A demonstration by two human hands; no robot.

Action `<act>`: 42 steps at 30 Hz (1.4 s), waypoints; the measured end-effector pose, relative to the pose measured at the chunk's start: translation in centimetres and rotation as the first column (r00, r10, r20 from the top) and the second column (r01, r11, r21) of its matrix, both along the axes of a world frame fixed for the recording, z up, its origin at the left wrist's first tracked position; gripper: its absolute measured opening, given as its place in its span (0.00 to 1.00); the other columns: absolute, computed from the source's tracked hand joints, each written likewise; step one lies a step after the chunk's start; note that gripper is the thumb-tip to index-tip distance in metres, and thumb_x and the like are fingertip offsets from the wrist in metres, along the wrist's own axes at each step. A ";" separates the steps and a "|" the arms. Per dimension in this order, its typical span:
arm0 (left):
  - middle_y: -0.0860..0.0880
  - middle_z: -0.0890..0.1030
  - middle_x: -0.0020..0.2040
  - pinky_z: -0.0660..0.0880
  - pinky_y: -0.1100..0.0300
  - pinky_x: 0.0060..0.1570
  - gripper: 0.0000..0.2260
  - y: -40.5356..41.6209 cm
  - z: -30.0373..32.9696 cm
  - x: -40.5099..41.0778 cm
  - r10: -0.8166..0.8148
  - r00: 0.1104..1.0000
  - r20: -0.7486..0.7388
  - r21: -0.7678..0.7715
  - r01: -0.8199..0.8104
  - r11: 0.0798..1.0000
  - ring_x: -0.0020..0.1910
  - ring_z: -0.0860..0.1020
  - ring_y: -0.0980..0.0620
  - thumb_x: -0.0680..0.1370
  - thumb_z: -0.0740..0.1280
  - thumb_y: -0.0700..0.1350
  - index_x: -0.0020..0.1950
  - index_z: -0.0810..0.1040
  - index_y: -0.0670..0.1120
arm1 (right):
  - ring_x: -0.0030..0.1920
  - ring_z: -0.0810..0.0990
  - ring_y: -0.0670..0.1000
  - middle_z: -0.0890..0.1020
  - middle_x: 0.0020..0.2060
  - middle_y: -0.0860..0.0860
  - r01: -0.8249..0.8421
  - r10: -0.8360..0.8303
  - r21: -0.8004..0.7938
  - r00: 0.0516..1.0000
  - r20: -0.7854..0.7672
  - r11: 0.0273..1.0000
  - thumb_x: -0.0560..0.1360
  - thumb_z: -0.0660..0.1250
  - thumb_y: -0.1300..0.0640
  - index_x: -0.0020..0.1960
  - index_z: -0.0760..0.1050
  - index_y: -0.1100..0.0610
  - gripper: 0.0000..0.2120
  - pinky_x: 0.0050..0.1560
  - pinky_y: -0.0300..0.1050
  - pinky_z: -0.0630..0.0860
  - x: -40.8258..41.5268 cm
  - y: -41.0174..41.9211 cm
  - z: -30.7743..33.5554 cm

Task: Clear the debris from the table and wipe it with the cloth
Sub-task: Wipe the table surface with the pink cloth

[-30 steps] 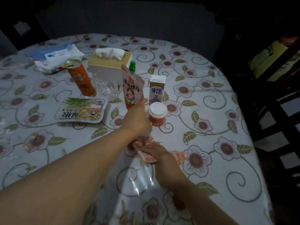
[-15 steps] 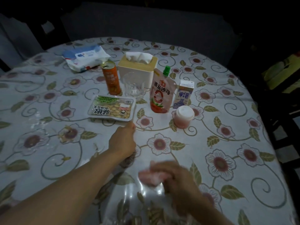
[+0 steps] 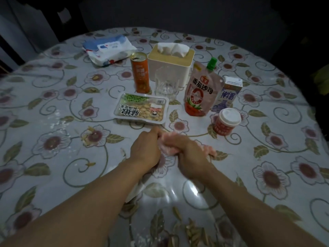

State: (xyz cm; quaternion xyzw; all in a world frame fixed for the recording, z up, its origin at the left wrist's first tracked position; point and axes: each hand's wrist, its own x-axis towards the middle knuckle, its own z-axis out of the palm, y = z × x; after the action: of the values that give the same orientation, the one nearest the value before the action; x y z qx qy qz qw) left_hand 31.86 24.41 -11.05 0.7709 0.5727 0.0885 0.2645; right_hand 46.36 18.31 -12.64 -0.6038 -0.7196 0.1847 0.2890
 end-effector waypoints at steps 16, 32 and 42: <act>0.43 0.76 0.58 0.75 0.48 0.55 0.19 -7.0 0.1 5.8 -0.292 0.954 0.065 -0.072 0.296 0.953 0.57 0.76 0.42 0.74 0.61 0.36 0.63 0.69 0.51 | 0.63 0.72 0.51 0.75 0.64 0.53 0.493 -0.510 -0.245 0.860 -0.010 0.835 0.71 0.60 0.74 0.64 0.74 0.58 0.24 0.58 0.21 0.58 12.9 -8.6 2.9; 0.43 0.76 0.62 0.74 0.52 0.54 0.20 -9.3 1.2 6.9 -0.429 0.895 -0.121 -0.069 0.424 0.903 0.57 0.76 0.40 0.73 0.62 0.39 0.65 0.67 0.51 | 0.50 0.80 0.39 0.82 0.53 0.51 0.411 -0.462 -0.217 0.827 -0.319 0.885 0.67 0.66 0.69 0.56 0.80 0.60 0.19 0.52 0.35 0.78 1.1 -18.0 4.0; 0.44 0.71 0.67 0.70 0.50 0.65 0.27 -14.4 -0.2 13.8 -0.644 0.763 0.065 -0.145 0.645 0.750 0.65 0.71 0.42 0.74 0.60 0.39 0.72 0.63 0.56 | 0.73 0.60 0.56 0.65 0.71 0.57 0.761 -0.772 -0.285 0.628 0.099 0.583 0.75 0.56 0.63 0.71 0.65 0.60 0.24 0.69 0.38 0.52 17.1 -24.0 1.2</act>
State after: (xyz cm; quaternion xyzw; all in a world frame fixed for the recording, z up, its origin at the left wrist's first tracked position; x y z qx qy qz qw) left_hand 45.65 10.03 -11.27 0.8969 0.2757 -0.0497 0.3422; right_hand 63.45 -5.64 -11.44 -0.8876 -0.3466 0.1598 0.2578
